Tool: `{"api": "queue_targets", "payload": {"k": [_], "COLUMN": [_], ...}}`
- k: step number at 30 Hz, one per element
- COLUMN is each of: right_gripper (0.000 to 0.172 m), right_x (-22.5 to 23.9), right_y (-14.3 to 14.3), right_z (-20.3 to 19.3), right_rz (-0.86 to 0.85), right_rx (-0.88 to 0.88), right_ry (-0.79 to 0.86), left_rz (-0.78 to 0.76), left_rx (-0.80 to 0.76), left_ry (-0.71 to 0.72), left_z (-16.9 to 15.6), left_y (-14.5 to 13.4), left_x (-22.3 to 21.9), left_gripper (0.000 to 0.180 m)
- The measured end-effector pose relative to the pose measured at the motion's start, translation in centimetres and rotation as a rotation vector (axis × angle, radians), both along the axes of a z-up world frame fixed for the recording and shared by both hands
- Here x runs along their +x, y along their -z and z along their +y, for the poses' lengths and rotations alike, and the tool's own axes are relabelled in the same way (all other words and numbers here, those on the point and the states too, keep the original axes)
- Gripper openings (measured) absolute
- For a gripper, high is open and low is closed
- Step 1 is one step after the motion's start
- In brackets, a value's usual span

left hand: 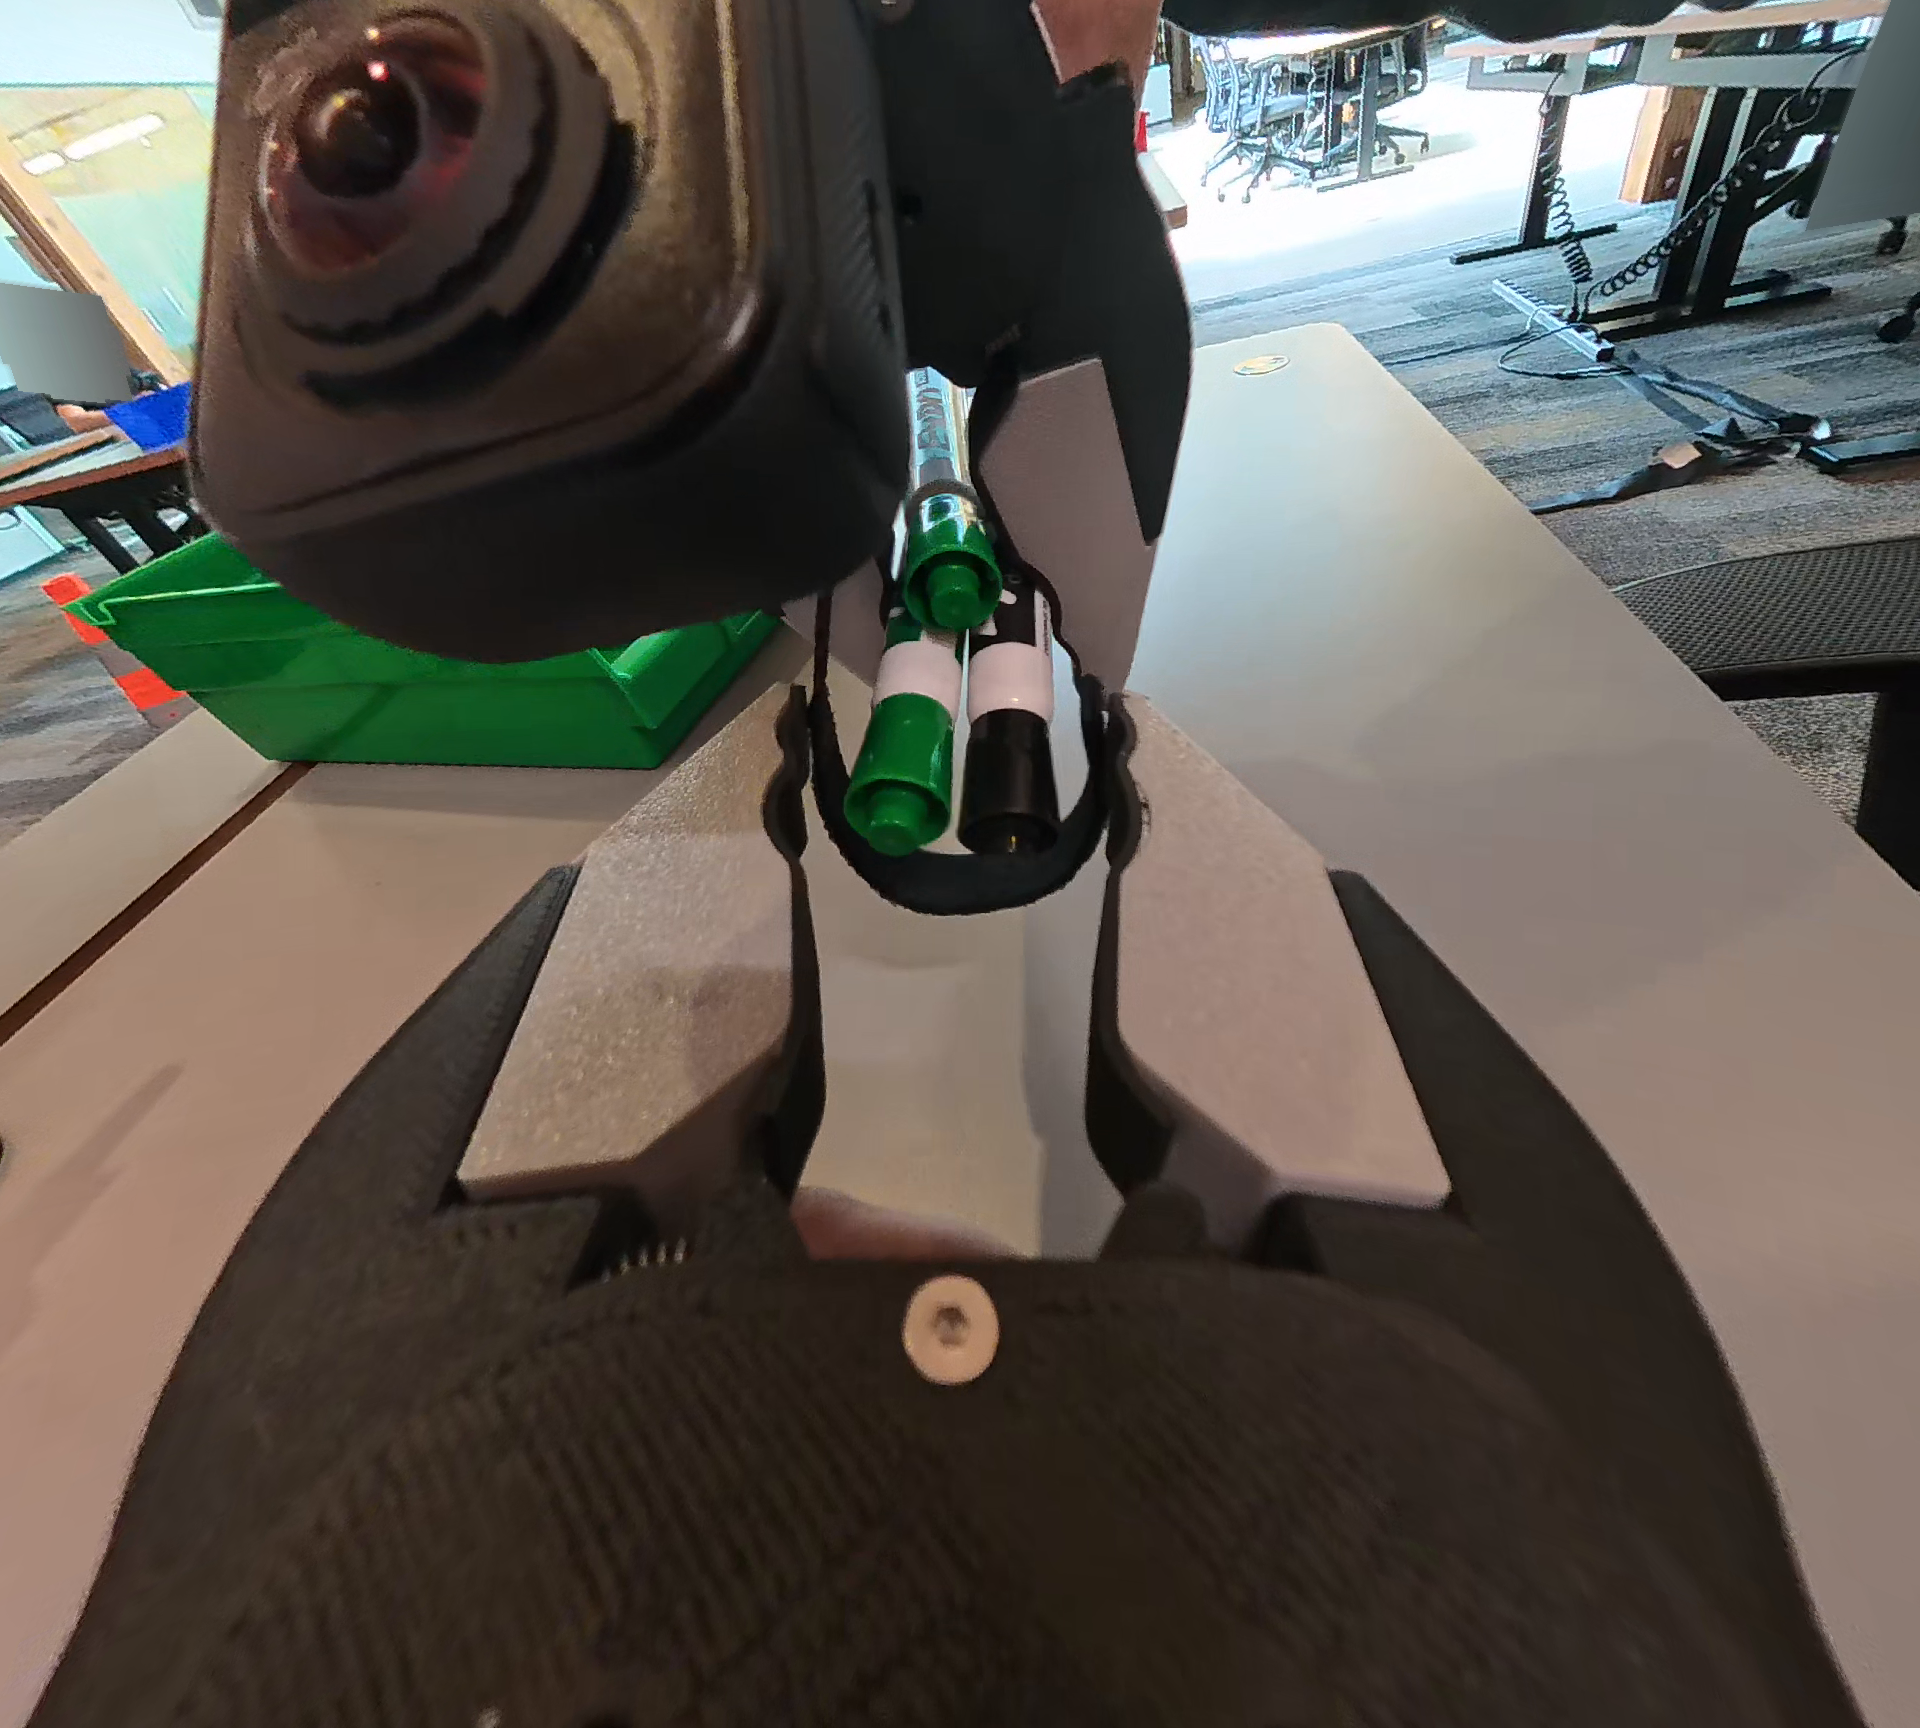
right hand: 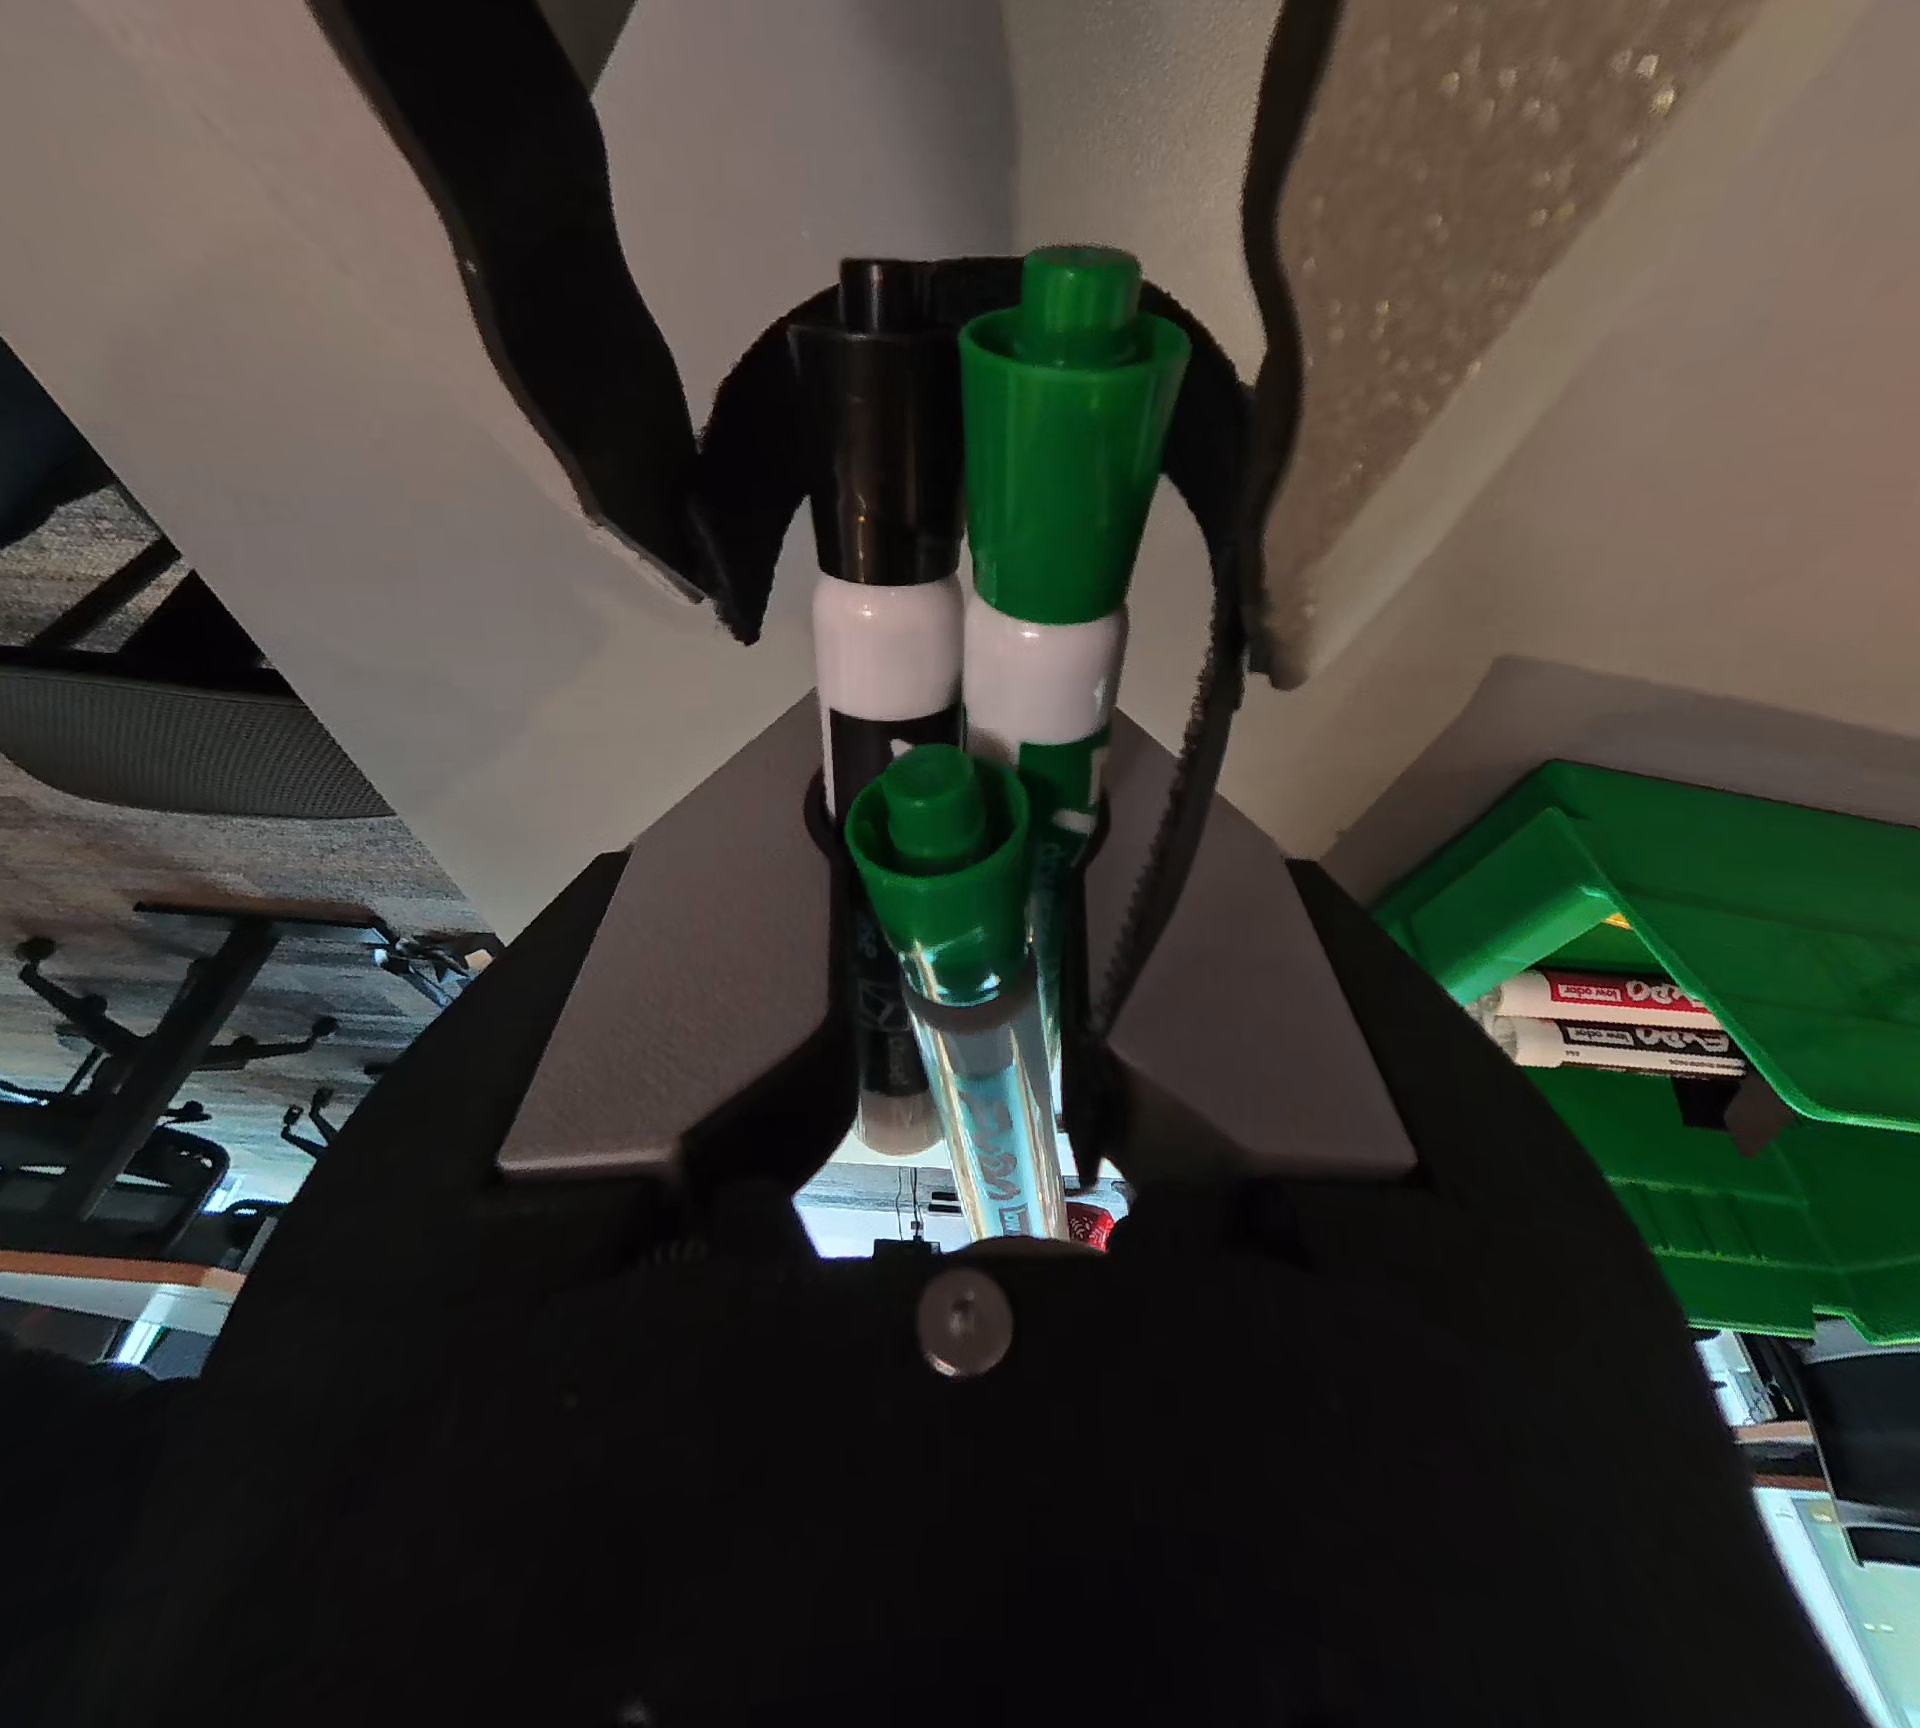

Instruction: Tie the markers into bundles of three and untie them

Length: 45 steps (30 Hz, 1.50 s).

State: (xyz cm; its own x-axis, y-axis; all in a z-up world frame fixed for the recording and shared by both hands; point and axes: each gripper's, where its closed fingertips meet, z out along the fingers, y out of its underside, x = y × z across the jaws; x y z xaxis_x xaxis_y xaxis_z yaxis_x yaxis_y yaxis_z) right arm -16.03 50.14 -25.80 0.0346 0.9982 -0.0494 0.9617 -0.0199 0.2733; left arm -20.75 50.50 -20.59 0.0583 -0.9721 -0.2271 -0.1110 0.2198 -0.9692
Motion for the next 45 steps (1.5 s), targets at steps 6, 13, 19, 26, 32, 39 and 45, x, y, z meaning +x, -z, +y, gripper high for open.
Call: {"api": "queue_targets", "payload": {"k": [6, 13, 19, 26, 32, 39, 45], "right_gripper": [0.037, 0.037, 0.037, 0.037, 0.037, 0.037, 0.037], "right_x": [0.2, -0.3, -0.5, -0.2, -1.1, -1.0, -1.0], "right_y": [0.2, 0.5, 0.7, 1.6, 0.8, 0.9, 1.1], "right_z": [-0.1, -0.2, -0.3, -0.3, -0.6, -0.7, -0.3], "right_rz": [-0.012, 0.025, 0.056, 0.081, 0.109, 0.074, 0.046], "right_rx": [-0.005, -0.009, -0.017, -0.028, -0.023, -0.030, -0.014], "right_ry": [-0.002, -0.001, 0.002, 0.012, -0.013, -0.010, 0.005], "left_rz": [0.003, 0.006, 0.006, 0.005, 0.004, -0.007, -0.002], "left_rx": [0.001, 0.001, 0.000, -0.003, -0.002, -0.005, 0.001], "left_ry": [0.003, 0.009, 0.010, 0.010, 0.015, 0.018, 0.018], "left_z": [-0.1, -0.3, -0.3, -0.3, -0.4, -0.5, -0.6], "left_y": [0.0, 0.1, 0.1, 0.1, 0.0, -0.1, 0.0], "left_x": [0.1, 0.1, 0.1, 0.1, 0.3, 0.2, 0.3], "left_gripper": [0.055, 0.054, 0.054, 0.053, 0.053, 0.052, 0.052]}}
